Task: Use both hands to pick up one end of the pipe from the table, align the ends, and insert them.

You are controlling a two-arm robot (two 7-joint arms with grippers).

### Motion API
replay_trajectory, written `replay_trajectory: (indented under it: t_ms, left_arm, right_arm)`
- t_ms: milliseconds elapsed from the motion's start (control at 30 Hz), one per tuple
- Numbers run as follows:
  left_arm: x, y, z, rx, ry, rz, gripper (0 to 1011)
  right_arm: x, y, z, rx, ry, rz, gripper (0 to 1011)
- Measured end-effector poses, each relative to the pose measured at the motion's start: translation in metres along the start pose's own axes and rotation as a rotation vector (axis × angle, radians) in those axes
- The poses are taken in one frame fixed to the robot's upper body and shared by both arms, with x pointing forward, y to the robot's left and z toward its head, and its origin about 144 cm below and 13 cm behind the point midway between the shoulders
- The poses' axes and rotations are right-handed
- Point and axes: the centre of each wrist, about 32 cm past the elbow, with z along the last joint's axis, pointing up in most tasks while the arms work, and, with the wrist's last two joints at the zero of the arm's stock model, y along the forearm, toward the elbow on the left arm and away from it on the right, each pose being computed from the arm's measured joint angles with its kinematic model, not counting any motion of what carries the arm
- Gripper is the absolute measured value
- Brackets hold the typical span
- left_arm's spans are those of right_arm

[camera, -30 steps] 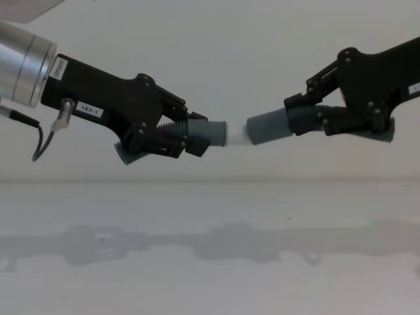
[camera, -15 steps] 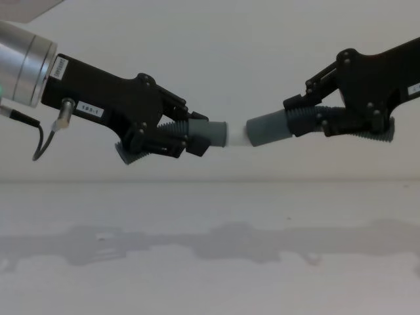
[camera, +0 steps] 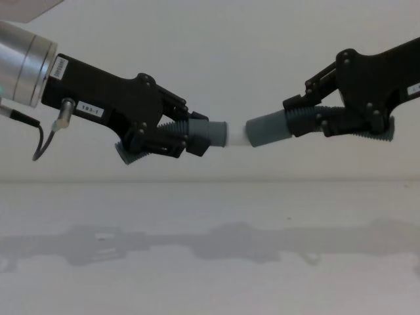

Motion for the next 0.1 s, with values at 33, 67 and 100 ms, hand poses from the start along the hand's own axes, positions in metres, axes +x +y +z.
replay_trajectory:
  t_ms: [33,67,100]
  left_arm:
    - [0.0,0.0,0.0,0.0,0.0,0.0,344]
    - [0.0,0.0,0.0,0.0,0.0,0.0,344]
    - [0.0,0.0,0.0,0.0,0.0,0.0,344]
  right_arm:
    - [0.0,0.0,0.0,0.0,0.0,0.0,233]
    - [0.0,0.0,0.0,0.0,0.0,0.0,234]
    - [0.0,-0.0001,0.0,0.0,0.0,0.0,233]
